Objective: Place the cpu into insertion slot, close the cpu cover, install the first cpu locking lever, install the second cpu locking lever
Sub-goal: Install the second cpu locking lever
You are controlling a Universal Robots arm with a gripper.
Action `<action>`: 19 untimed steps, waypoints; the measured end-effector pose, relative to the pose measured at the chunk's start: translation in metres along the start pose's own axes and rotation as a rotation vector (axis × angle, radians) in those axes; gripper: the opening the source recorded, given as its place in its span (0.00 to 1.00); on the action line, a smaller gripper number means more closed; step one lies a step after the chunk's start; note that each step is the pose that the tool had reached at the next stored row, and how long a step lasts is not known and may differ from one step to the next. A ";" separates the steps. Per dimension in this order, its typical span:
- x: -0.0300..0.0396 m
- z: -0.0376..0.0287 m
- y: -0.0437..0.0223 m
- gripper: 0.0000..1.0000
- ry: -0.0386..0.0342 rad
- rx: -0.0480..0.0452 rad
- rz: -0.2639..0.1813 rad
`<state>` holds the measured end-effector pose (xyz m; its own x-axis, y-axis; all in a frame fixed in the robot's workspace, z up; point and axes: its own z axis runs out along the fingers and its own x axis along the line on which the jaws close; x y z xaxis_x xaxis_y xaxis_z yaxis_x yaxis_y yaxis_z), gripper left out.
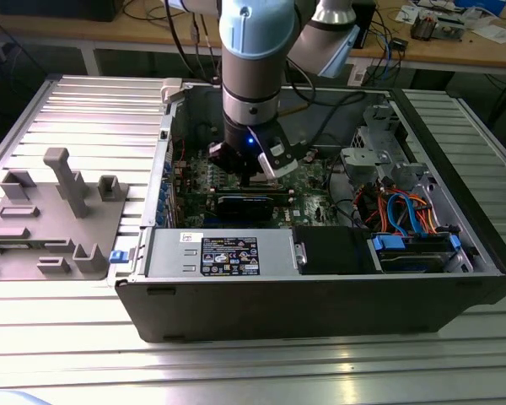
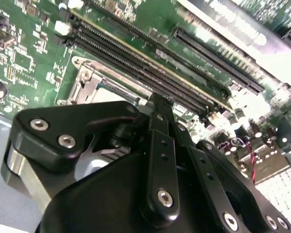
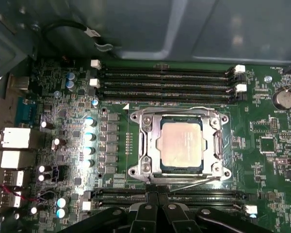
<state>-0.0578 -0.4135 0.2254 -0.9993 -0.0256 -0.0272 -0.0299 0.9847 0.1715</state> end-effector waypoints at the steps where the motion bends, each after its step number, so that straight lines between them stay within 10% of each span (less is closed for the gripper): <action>1: 0.0002 -0.0003 -0.0023 0.11 -0.0002 -0.0011 0.000; 19: 0.0170 0.0209 -0.0093 0.11 -0.0022 -0.0680 0.003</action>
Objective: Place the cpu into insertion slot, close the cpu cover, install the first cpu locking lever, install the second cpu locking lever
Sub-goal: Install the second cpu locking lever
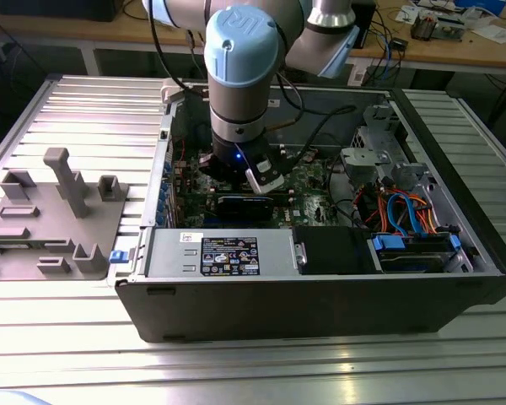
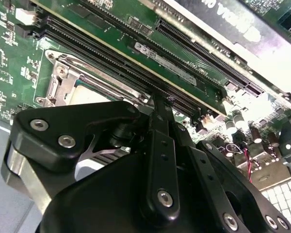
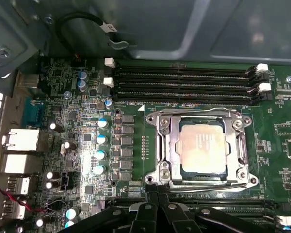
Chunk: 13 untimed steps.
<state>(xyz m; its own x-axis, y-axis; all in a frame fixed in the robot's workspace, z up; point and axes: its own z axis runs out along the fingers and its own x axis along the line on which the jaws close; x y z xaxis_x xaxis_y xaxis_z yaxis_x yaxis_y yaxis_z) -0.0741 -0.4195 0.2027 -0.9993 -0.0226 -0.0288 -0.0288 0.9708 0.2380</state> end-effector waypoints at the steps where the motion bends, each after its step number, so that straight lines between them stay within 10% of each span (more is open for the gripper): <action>1: 0.0002 0.0008 -0.0002 0.11 -0.0001 -0.0013 0.000; 13: 0.0041 0.0091 -0.0016 0.11 -0.0001 -0.0333 0.001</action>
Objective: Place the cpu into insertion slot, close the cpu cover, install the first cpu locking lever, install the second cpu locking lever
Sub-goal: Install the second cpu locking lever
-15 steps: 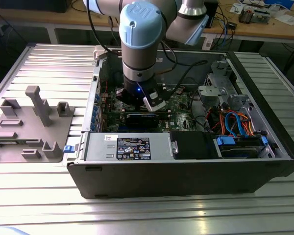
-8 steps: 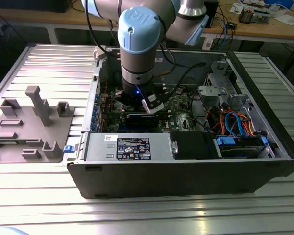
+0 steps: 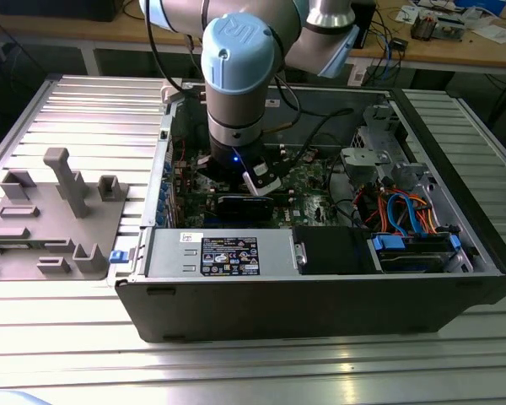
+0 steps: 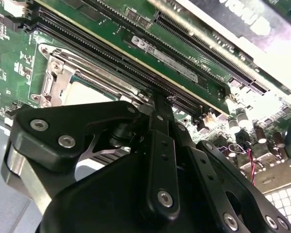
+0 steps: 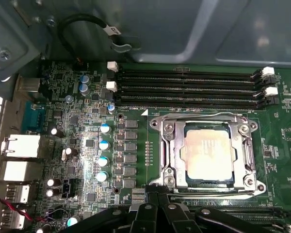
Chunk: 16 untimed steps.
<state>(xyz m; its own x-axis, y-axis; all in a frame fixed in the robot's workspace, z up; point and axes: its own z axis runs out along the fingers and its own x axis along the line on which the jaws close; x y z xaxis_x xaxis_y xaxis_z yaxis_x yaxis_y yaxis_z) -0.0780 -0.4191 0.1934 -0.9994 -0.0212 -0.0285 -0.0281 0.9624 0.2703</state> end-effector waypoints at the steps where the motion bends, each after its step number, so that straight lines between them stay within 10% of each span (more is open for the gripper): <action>1: 0.0004 -0.0003 0.0000 0.11 0.0000 -0.0036 0.000; 9: 0.0000 -0.0010 0.0012 0.11 -0.0015 -0.0145 0.000; 16: -0.0004 -0.0241 0.0079 0.11 -0.0015 -0.0146 0.000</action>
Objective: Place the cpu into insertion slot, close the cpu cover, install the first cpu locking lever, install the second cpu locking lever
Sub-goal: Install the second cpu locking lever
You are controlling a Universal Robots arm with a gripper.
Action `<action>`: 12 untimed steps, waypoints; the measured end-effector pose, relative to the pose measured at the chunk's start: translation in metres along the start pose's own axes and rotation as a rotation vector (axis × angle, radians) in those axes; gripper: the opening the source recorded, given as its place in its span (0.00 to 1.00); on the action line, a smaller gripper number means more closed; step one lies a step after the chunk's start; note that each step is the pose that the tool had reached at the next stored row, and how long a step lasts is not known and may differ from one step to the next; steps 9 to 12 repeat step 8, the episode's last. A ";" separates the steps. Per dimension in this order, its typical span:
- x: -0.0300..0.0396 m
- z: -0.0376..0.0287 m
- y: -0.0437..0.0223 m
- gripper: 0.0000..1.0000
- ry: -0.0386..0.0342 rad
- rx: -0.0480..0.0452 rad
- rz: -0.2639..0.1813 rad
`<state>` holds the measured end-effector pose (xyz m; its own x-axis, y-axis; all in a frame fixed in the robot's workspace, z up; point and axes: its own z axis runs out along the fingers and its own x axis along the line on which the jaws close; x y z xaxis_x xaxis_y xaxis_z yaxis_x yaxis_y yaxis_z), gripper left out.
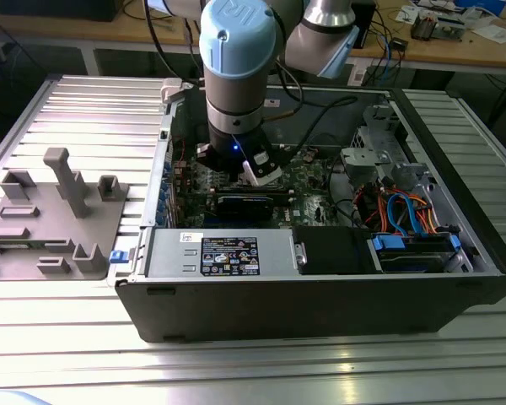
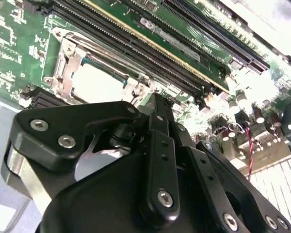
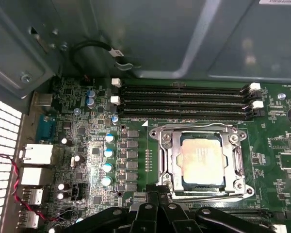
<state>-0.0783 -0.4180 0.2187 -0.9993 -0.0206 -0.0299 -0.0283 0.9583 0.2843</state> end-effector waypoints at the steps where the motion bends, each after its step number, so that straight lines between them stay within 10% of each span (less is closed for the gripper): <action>1: 0.0000 0.0000 0.0000 0.11 -0.0001 -0.0001 0.000; 12: 0.0001 -0.0008 0.0002 0.11 0.0000 0.0000 0.000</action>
